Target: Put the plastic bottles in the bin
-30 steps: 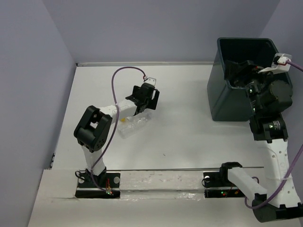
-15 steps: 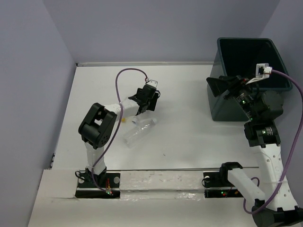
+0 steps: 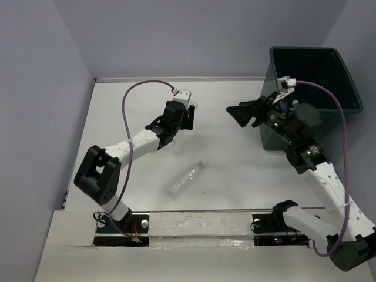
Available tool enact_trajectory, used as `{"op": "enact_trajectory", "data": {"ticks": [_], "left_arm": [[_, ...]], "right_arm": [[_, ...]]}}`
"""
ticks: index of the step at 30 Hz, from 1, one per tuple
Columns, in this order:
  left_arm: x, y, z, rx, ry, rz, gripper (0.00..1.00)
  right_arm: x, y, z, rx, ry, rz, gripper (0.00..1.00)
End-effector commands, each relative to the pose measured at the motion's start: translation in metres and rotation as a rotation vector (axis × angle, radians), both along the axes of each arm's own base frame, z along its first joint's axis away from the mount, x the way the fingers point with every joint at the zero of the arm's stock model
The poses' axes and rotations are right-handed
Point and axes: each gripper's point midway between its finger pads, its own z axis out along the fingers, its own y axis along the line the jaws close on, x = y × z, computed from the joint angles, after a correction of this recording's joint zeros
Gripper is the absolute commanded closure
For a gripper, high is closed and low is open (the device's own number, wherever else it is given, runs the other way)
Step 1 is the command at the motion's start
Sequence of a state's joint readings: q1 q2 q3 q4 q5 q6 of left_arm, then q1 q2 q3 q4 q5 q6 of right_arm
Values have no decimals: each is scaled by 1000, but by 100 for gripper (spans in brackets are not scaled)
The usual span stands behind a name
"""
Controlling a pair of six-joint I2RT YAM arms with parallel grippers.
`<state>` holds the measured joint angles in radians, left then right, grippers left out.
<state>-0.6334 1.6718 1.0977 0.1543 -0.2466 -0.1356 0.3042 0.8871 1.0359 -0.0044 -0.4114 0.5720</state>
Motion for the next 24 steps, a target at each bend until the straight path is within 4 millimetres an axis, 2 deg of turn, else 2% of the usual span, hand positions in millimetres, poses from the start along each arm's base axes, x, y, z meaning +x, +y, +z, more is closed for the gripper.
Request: {"op": "enact_trajectory", "data": {"ticks": [1, 2, 3, 4, 5, 6, 7, 10, 15, 20, 23, 24], "left_arm": [[-21, -21, 89, -261, -179, -102, 34], [-26, -26, 105, -303, -204, -132, 34], [-36, -28, 98, -320, -190, -165, 34], [-43, -32, 108, -375, -212, -193, 34], [-60, -37, 111, -410, -206, -263, 34], [-69, -42, 115, -433, -211, -297, 34], [-79, -45, 128, -472, -235, -334, 34], [-99, -56, 134, -499, -238, -416, 34], [-135, -76, 158, -530, -270, -573, 34], [-153, -79, 172, -552, -291, -632, 34], [-157, -77, 173, -553, -288, -630, 30], [-156, -76, 171, -548, -282, -620, 23]], "right_arm": [[8, 36, -16, -30, 7, 36, 2], [13, 36, -22, -31, 17, 25, 2], [19, 42, -32, -34, 45, 27, 1], [22, 44, -38, -31, 60, 28, 1], [23, 50, -45, -34, 79, 49, 0], [25, 53, -49, -33, 96, 59, 0], [28, 63, -61, -46, 124, 82, 0], [28, 84, -74, -72, 154, 136, 0], [37, 95, -82, -77, 168, 152, 0], [47, 96, -93, -83, 193, 122, 0], [49, 96, -87, -70, 174, 117, 20], [51, 92, -77, -60, 150, 91, 35]]}}
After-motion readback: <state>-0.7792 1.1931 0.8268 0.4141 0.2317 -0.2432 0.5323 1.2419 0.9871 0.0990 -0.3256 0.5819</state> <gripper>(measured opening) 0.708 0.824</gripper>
